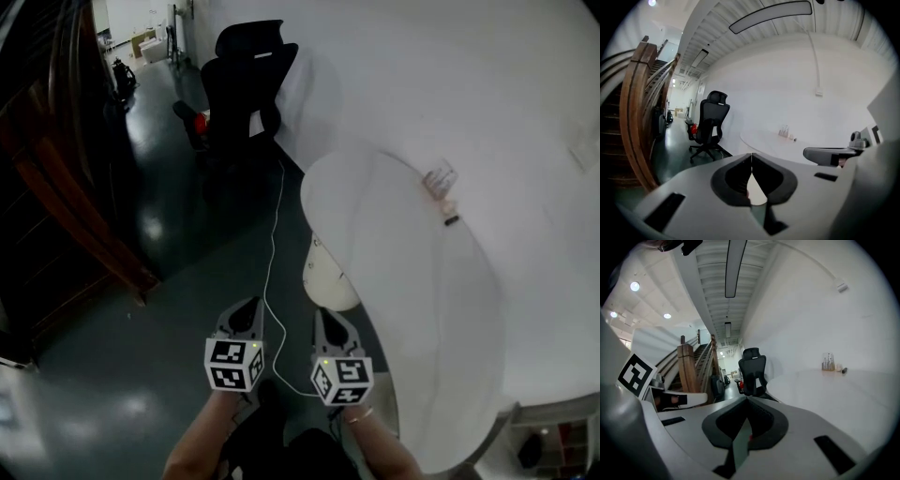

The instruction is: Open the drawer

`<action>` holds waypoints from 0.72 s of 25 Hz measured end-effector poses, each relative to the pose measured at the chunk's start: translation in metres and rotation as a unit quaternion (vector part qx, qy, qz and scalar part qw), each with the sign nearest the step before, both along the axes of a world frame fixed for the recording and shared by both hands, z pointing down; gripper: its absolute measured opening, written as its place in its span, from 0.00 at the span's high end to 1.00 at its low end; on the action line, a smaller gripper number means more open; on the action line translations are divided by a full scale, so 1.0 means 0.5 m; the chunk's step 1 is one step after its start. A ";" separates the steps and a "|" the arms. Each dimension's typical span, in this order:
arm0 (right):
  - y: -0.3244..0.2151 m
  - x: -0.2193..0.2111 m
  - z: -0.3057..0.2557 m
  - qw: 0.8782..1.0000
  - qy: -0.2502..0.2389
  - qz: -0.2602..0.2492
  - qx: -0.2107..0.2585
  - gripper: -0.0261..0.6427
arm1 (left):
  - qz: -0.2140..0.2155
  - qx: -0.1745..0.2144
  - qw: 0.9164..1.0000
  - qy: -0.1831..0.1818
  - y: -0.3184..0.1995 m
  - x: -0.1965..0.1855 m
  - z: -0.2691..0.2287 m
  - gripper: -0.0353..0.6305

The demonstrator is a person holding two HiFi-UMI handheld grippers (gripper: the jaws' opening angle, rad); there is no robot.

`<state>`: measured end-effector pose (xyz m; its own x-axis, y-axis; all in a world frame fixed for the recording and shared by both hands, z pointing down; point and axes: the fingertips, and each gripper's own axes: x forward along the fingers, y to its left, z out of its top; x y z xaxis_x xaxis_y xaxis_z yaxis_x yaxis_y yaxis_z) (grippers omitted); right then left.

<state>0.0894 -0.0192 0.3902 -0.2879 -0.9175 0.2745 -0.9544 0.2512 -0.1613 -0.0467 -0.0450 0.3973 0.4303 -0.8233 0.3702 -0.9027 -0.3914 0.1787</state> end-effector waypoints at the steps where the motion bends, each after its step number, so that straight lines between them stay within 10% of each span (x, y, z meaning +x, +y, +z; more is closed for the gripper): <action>1: -0.019 -0.007 0.008 1.000 0.001 0.004 -0.001 0.96 | 0.005 -0.001 1.000 -0.001 -0.019 -0.005 0.007 0.94; 18: -0.192 0.027 0.273 0.996 0.033 0.050 -0.070 0.96 | 0.036 -0.052 0.998 0.020 -0.254 0.072 0.245 0.87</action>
<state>0.1030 -0.1152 0.5268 -0.1748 -0.8924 0.4160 -0.9830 0.1343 -0.1250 -0.0109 -0.1719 0.5199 0.5038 -0.7474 0.4331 -0.8638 -0.4327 0.2580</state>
